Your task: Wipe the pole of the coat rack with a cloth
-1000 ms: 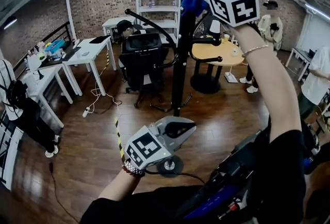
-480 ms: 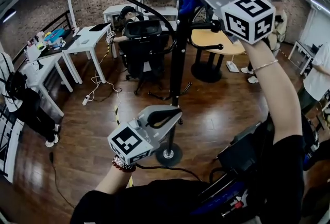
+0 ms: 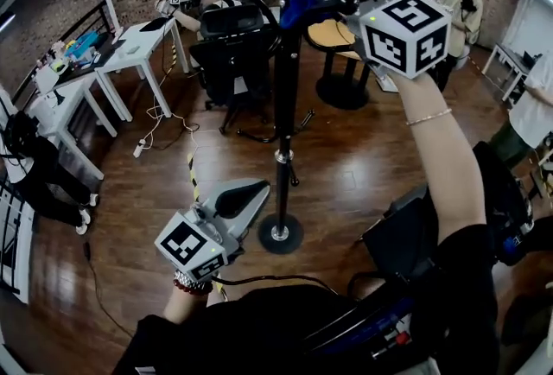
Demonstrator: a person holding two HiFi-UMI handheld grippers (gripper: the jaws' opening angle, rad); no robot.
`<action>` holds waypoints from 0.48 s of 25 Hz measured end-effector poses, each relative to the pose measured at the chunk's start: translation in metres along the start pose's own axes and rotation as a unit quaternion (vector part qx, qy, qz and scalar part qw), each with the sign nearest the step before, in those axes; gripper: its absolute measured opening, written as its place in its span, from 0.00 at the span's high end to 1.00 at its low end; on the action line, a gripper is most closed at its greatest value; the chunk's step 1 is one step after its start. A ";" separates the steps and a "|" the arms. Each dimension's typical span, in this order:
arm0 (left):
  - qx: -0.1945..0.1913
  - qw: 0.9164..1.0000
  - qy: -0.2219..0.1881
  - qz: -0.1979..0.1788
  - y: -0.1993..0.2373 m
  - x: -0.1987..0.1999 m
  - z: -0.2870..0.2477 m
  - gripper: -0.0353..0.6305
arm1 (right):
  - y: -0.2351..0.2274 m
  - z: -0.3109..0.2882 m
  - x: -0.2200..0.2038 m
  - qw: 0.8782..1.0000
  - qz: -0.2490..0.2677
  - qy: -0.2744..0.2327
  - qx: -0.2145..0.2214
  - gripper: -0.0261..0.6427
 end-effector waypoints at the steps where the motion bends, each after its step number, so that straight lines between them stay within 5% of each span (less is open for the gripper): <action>1: 0.010 1.000 0.001 0.010 0.002 -0.004 0.004 0.94 | 0.004 -0.001 -0.004 1.000 0.002 0.011 -0.015 0.86; 12: 0.034 0.999 0.019 0.025 0.002 -0.025 0.014 0.94 | 0.037 -0.009 -0.028 0.985 0.038 0.103 -0.134 0.86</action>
Point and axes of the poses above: the fingertips, and each gripper's own axes: z backward along the fingers, y to its left, x out of its top, the point moved 9 cm from there along z, backward along the fingers, and after that the axes turned 9 degrees about y, right-handed, at the moved point
